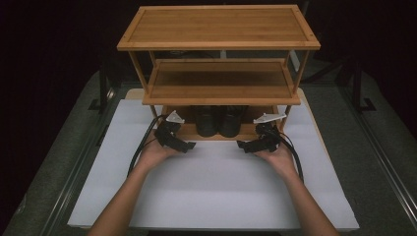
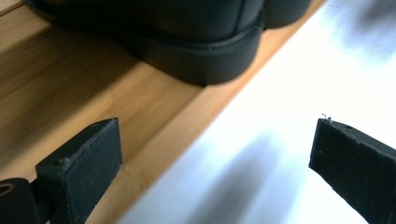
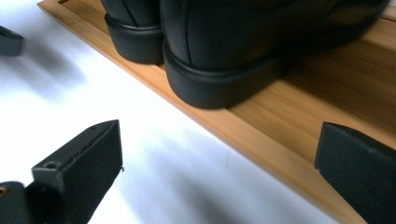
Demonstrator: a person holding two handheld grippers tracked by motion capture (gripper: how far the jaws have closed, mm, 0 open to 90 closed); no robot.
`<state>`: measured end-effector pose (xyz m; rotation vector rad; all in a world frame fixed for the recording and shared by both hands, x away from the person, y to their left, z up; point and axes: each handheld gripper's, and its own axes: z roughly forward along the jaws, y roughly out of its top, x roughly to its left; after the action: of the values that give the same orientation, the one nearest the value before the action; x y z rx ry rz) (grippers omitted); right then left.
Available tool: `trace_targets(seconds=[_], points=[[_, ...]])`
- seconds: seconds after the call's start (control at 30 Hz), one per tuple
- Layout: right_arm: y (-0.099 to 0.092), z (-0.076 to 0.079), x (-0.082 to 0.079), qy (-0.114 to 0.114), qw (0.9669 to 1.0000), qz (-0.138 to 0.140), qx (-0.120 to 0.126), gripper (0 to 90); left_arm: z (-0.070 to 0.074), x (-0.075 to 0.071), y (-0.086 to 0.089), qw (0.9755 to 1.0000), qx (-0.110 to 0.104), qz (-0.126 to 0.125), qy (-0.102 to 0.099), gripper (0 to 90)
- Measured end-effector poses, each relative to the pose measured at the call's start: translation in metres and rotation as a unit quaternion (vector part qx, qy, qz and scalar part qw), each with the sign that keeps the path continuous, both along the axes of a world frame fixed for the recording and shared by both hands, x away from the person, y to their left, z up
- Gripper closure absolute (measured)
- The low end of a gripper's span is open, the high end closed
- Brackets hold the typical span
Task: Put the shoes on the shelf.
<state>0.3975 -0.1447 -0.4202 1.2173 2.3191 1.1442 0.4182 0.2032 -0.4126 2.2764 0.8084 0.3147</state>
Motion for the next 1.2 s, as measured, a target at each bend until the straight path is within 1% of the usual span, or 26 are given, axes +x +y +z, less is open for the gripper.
trace_targets(seconds=[0.1,0.13,0.2,0.27,0.33,0.5,0.53,0.6,0.7,0.77,0.83,0.93,1.03,1.1,1.17,1.2], points=[[-0.011,0.0,-0.01,-0.003,1.0,-0.004,0.006,0.7,0.004,-0.013,0.01,1.0,-0.002,0.002,-0.005,1.9],[-0.014,-0.001,-0.014,-0.001,1.0,-0.006,0.008,0.7,0.006,-0.017,0.014,1.0,-0.001,0.001,-0.006,1.9],[-0.021,-0.002,-0.021,-0.004,1.0,-0.007,0.005,0.7,0.007,-0.026,0.02,0.9999,-0.006,0.005,-0.009,1.9],[-0.028,-0.004,-0.028,-0.007,0.9999,-0.01,0.006,0.7,0.009,-0.035,0.027,0.9999,-0.003,0.006,-0.012,1.8],[-0.035,-0.004,-0.036,-0.008,0.9999,-0.011,0.004,0.7,0.01,-0.044,0.034,0.9998,-0.007,0.009,-0.016,1.9],[-0.049,-0.003,-0.056,-0.011,0.9999,-0.01,-0.003,0.7,0.011,-0.067,0.051,0.9997,0.001,0.014,-0.021,1.9],[-0.052,-0.004,-0.06,-0.013,0.9999,-0.01,-0.005,0.7,0.01,-0.071,0.054,0.9996,-0.001,0.017,-0.021,1.9],[-0.059,-0.005,-0.07,-0.012,0.9998,-0.015,-0.005,0.7,0.008,-0.08,0.061,0.9996,0.004,0.02,-0.02,1.9],[-0.069,-0.007,-0.083,-0.014,0.9997,-0.022,-0.003,0.7,0.003,-0.093,0.073,0.9993,0.021,0.025,-0.016,1.9],[-0.075,-0.009,-0.092,-0.012,0.9996,-0.026,-0.007,0.7,-0.002,-0.101,0.081,0.9989,0.031,0.033,-0.016,1.9],[-0.081,-0.011,-0.1,-0.011,0.9993,-0.032,-0.014,0.7,-0.006,-0.108,0.088,0.9987,0.033,0.039,-0.008,1.9],[-0.09,-0.015,-0.113,-0.007,0.999,-0.039,-0.019,0.7,-0.011,-0.119,0.098,0.9983,0.037,0.046,-0.001,1.9],[-0.097,-0.019,-0.122,-0.004,0.9986,-0.046,-0.024,0.7,-0.015,-0.129,0.107,0.9978,0.041,0.053,-0.001,1.9],[-0.101,-0.022,-0.128,-0.003,0.9982,-0.051,-0.032,0.7,-0.017,-0.135,0.112,0.9975,0.041,0.057,-0.002,1.9],[-0.106,-0.025,-0.132,-0.001,0.9978,-0.056,-0.035,0.7,-0.02,-0.14,0.117,0.9972,0.043,0.061,-0.008,1.9],[-0.108,-0.027,-0.134,0.003,0.9975,-0.06,-0.037,0.7,-0.022,-0.142,0.119,0.9972,0.04,0.062,-0.009,1.8]])
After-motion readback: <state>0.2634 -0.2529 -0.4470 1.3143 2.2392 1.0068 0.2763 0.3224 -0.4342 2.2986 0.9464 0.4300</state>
